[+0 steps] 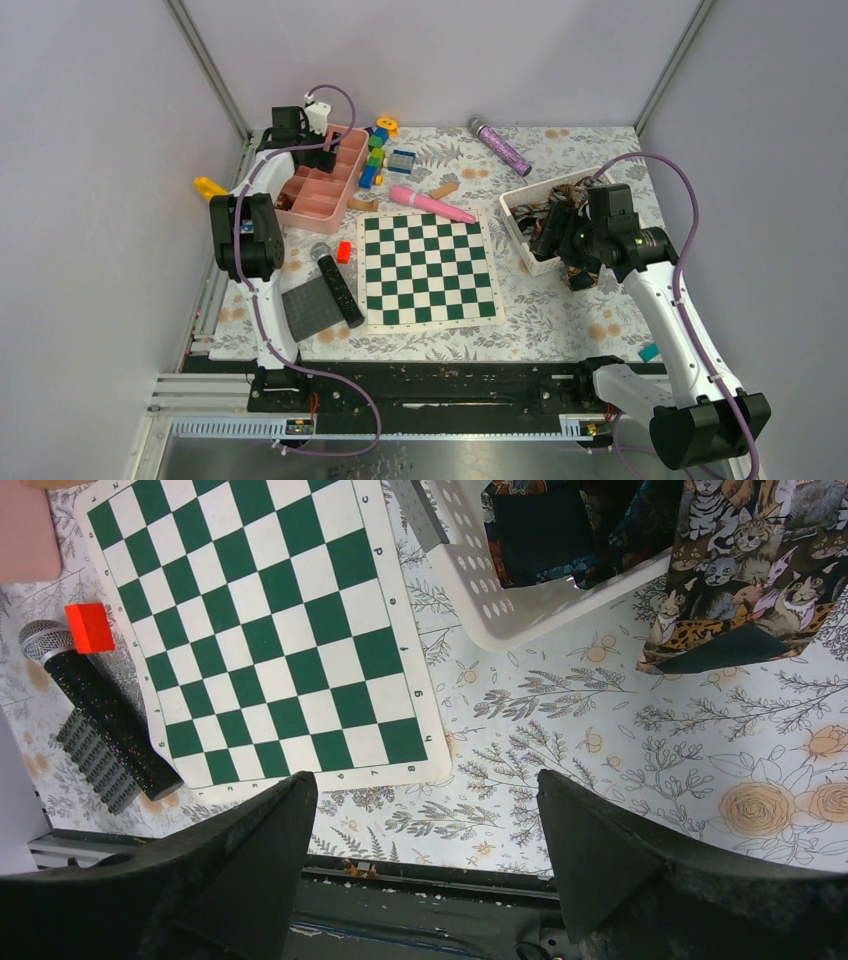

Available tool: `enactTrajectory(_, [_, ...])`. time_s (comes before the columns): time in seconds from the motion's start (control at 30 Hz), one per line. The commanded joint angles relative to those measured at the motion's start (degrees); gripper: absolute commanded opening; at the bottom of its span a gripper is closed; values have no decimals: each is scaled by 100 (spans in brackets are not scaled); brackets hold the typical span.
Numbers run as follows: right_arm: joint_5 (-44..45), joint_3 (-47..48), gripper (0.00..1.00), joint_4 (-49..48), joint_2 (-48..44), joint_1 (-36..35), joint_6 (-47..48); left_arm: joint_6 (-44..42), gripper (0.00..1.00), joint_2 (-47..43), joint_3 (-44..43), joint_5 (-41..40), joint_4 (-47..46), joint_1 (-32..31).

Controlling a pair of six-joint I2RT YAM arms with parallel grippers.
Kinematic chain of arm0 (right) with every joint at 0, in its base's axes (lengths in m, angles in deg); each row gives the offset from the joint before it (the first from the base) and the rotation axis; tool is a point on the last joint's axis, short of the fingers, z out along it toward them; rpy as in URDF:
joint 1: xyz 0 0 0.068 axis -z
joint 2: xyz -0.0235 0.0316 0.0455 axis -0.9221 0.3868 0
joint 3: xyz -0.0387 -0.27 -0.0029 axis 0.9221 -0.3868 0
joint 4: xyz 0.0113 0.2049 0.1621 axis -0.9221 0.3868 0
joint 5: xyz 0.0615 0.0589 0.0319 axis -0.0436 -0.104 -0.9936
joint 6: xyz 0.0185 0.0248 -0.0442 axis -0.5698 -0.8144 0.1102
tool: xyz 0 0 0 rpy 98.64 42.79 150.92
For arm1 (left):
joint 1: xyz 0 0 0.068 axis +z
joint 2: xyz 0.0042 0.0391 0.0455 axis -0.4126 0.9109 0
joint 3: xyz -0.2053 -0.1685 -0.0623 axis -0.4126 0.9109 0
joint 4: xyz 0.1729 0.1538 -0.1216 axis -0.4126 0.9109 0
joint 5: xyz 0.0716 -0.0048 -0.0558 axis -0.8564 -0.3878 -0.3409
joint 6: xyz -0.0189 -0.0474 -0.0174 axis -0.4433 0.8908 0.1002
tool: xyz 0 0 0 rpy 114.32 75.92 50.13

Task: Roll the ties
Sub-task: Pick up the tie from the bin.

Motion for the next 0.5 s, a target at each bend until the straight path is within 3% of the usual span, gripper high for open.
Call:
enactTrajectory(0.0, [170, 112, 89, -85, 27, 61, 60, 84, 86, -102, -129, 260, -109, 26])
enactTrajectory(0.47, [1404, 585, 91, 318, 227, 209, -267, 320, 87, -344, 262, -8, -83, 33])
